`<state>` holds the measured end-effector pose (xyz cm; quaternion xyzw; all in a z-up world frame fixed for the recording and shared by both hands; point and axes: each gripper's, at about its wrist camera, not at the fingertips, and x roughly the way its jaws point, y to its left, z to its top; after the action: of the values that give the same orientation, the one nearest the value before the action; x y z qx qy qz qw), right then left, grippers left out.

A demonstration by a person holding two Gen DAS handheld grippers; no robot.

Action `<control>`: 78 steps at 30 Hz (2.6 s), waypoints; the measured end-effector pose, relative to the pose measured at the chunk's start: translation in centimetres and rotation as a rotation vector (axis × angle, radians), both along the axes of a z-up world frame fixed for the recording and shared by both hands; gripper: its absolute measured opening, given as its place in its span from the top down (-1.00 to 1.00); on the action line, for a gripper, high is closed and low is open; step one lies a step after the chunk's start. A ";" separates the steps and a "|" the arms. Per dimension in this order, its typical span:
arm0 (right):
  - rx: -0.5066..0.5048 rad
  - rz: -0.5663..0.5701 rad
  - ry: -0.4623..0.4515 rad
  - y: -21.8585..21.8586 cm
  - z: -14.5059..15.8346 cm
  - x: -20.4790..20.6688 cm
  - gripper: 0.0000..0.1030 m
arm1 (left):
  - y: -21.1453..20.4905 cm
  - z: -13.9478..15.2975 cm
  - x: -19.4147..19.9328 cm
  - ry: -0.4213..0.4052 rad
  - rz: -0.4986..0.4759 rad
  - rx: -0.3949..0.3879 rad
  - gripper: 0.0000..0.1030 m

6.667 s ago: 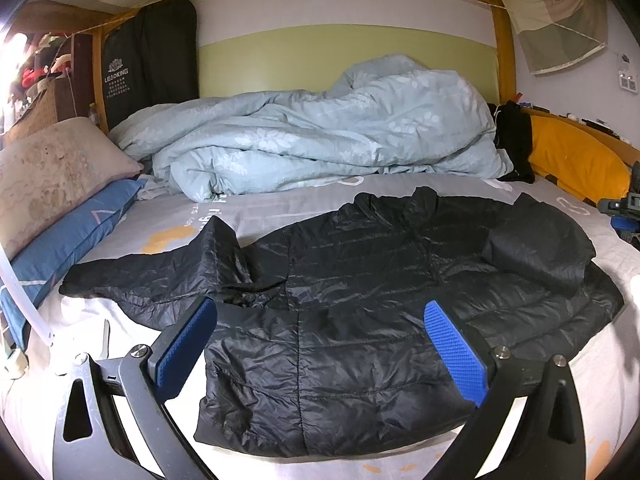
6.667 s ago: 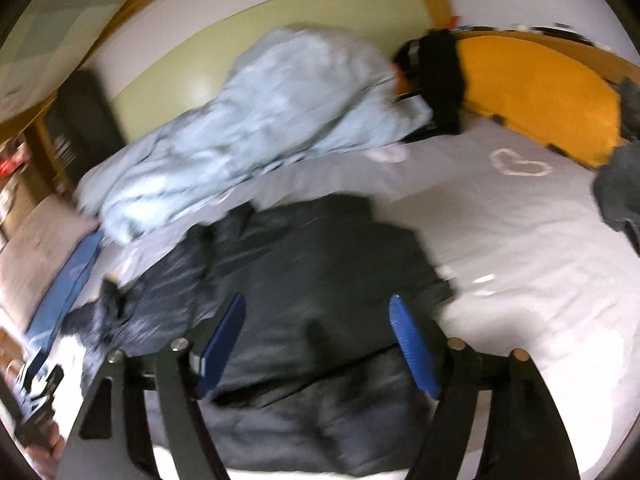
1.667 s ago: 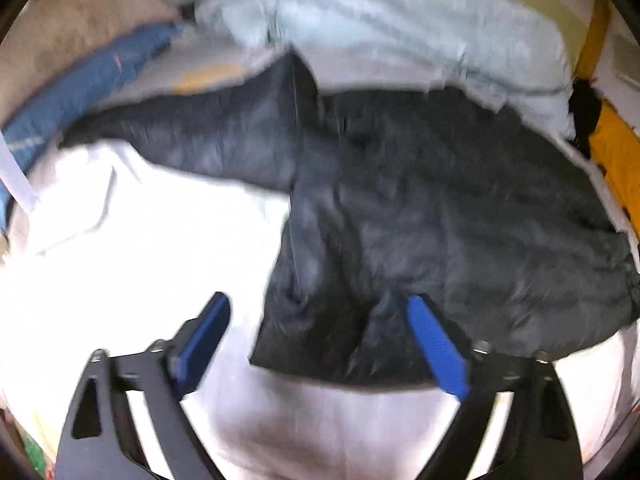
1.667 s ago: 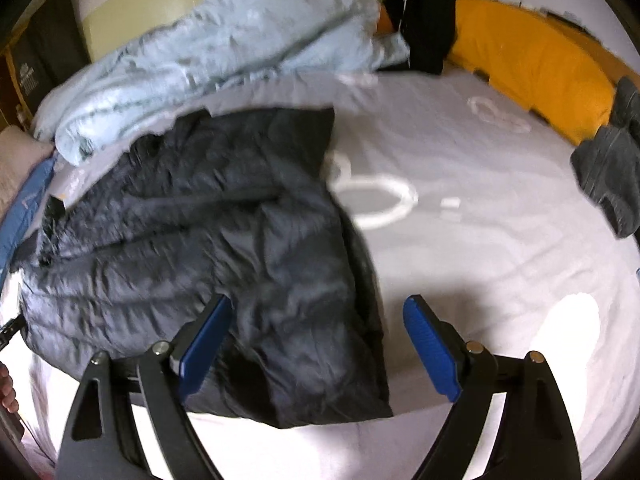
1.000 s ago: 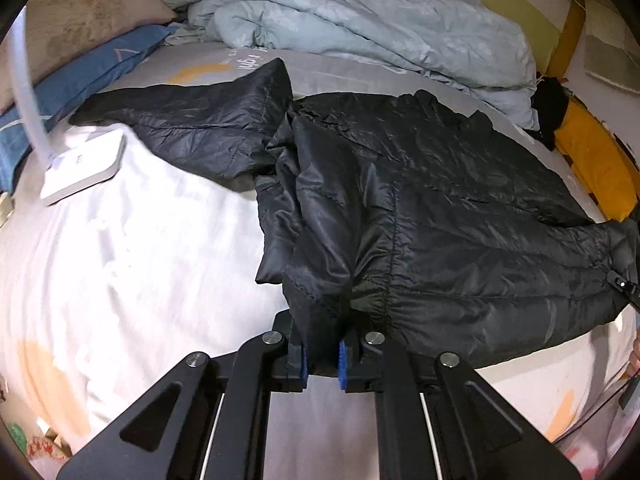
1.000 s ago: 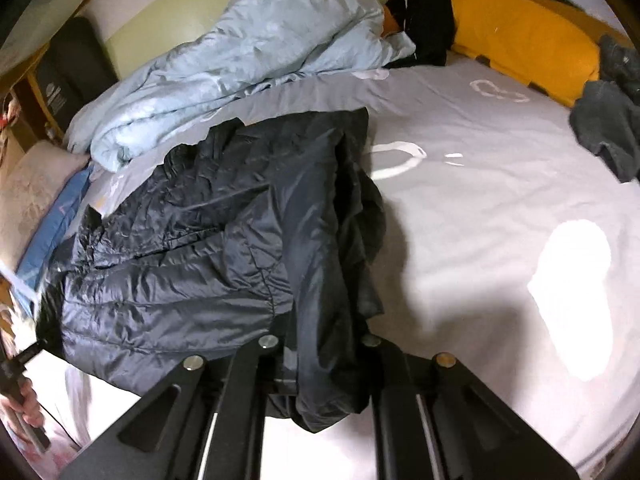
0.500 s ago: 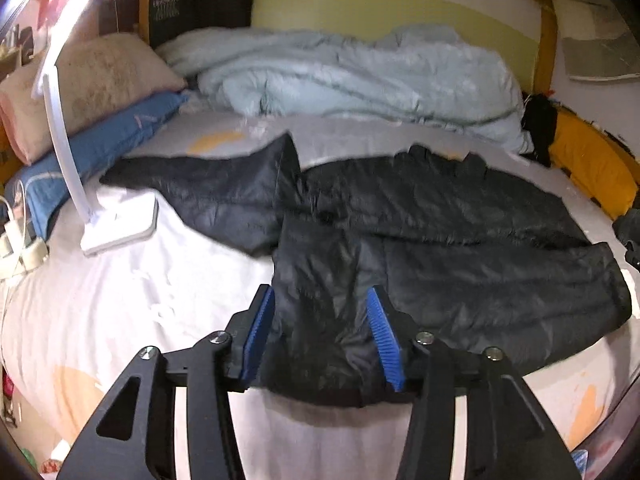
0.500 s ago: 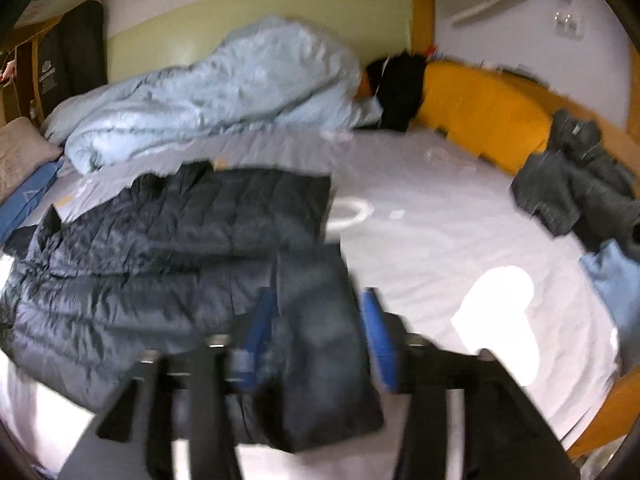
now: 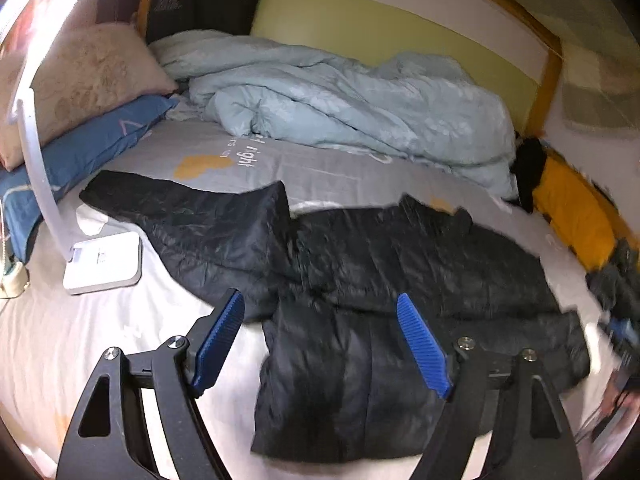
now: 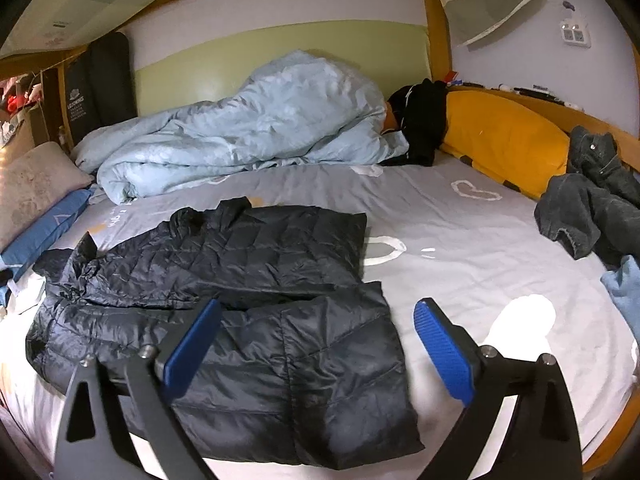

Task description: Fold large clothes

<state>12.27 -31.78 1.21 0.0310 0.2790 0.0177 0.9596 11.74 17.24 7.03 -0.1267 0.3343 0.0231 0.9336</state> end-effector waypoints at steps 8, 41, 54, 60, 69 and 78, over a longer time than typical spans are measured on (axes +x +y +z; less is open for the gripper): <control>-0.029 0.028 0.044 0.9 -1.3 0.7 -0.88 | 7.7 -3.6 5.3 0.104 0.155 -0.168 -0.37; -0.112 0.121 0.080 4.7 -2.9 1.3 -0.88 | 6.7 -3.4 7.9 -0.049 0.004 -0.099 0.95; -0.117 0.114 0.069 4.8 -2.6 0.7 -0.88 | -8.6 -6.9 4.7 0.120 -0.269 0.027 0.52; -0.091 0.100 0.068 4.2 -2.3 0.7 -0.88 | -6.9 -4.3 2.3 0.037 -0.230 -0.088 -0.25; -0.117 0.101 0.076 4.6 -2.8 0.7 -0.88 | 2.6 -4.1 5.3 0.097 0.065 -0.204 -0.42; -0.117 0.102 0.096 4.8 -3.2 1.1 -0.88 | 10.8 -13.2 7.8 0.332 0.306 -0.550 -0.38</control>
<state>13.41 -26.94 -2.01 -0.0385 0.3266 0.0487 0.9431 19.49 28.04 -6.14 -0.4163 0.4525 0.0924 0.7832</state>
